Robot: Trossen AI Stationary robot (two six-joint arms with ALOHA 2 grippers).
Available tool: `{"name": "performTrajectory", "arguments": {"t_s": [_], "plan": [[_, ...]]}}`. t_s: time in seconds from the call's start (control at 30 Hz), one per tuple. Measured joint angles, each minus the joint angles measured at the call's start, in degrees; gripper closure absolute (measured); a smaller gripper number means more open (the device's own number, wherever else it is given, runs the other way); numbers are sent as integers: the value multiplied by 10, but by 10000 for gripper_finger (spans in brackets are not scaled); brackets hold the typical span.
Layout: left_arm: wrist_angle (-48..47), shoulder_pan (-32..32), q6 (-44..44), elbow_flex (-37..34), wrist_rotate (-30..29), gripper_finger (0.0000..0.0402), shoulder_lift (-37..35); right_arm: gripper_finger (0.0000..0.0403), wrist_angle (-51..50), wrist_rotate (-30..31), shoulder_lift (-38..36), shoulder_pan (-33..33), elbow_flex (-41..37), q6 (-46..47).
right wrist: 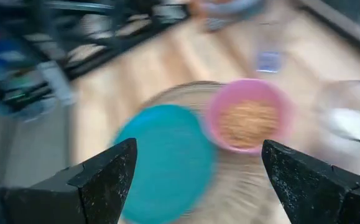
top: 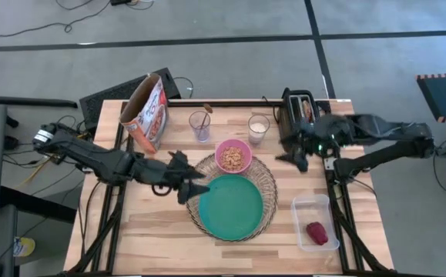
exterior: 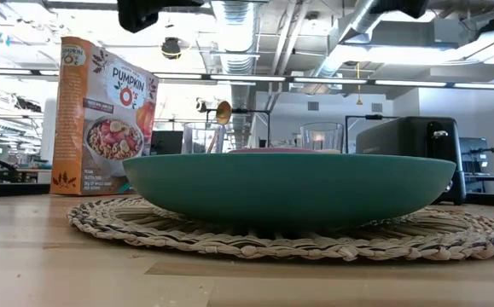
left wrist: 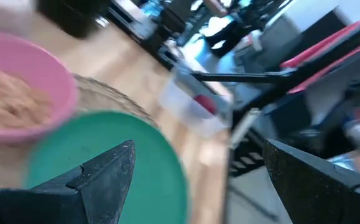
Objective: Arrange a breakfast setting
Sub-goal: Put the bread on the green plate
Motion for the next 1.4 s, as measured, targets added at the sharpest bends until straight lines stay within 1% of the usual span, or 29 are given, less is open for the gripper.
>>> {"name": "performTrajectory", "arguments": {"t_s": [0.1,0.17,0.3,0.4,0.47,0.6,0.73,0.87,1.0,1.1,1.17,1.27,1.4], "plan": [[-33,40,50,31,11,65,-5,33,-67,24,22,-64,53,-2],[-50,66,84,45,37,65,-4,38,-119,25,36,-111,83,0],[-40,126,154,64,97,65,-4,55,-196,40,59,-200,123,0],[-39,173,183,72,129,65,-4,72,-232,44,75,-267,130,-1],[-37,194,190,74,136,65,-4,81,-251,44,84,-305,129,-12],[-34,212,194,74,139,65,-4,95,-286,54,112,-380,123,-53],[-33,214,210,74,135,65,-4,108,-292,55,146,-444,121,-86],[-33,214,217,74,135,65,-4,121,-293,56,178,-496,121,-118],[-34,214,218,74,135,65,-4,131,-295,52,208,-531,121,-130],[-34,214,218,74,127,65,-4,134,-298,36,232,-557,121,-148],[-34,214,218,74,123,65,-4,134,-298,23,248,-569,121,-151],[-34,214,218,74,122,65,-4,138,-298,23,268,-582,121,-155],[-35,214,217,74,121,65,-4,166,-298,23,285,-599,121,-168]]}}
